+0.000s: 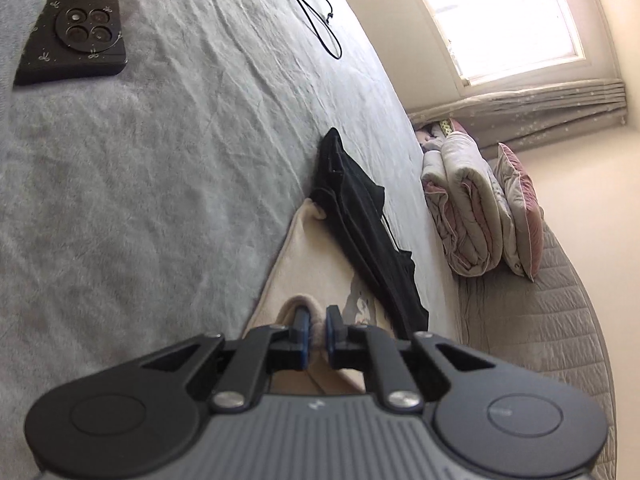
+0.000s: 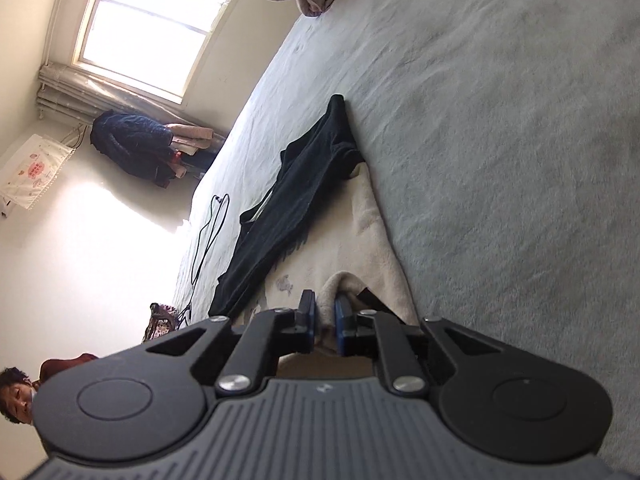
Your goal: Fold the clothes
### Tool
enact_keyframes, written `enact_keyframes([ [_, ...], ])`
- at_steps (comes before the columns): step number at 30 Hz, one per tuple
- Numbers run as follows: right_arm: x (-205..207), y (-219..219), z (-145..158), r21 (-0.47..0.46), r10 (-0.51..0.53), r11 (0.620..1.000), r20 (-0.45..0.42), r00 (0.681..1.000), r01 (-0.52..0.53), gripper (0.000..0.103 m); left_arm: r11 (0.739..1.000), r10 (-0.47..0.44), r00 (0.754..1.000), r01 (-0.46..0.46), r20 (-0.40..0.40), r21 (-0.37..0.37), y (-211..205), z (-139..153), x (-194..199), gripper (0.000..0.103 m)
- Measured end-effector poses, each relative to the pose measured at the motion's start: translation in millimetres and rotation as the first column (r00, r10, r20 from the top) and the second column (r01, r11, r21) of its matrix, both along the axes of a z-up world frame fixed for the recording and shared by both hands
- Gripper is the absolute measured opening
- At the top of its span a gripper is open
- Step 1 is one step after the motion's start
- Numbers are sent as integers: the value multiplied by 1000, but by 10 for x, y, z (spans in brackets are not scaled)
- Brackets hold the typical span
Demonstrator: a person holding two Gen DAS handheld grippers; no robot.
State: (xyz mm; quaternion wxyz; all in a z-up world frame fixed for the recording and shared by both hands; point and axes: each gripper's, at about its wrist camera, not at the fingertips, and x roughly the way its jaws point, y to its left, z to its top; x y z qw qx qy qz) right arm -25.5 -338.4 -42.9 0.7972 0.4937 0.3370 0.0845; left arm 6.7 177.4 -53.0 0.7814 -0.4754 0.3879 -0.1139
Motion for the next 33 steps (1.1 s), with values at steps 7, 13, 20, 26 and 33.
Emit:
enact_keyframes([
  [7,283,-128,-207,75,-78,993,-103,992,86,14,999,47,997,-45,-57,27,-125,-98,283,9],
  [13,169,-259,-50,65,-98,993,-46,994,101,24,996,84,996,-84,-10,20,16,-4,221,34],
  [20,58,-262,120,-87,-62,994,2,998,62,34,979,26,999,-34,42,201,105,143,168,38],
  [26,101,30,276,-410,60,911,36,998,-40,42,888,-158,984,103,88,448,-88,255,190,45],
  [33,284,375,253,-663,202,739,54,978,-116,52,722,-378,920,225,101,654,-473,255,228,52],
])
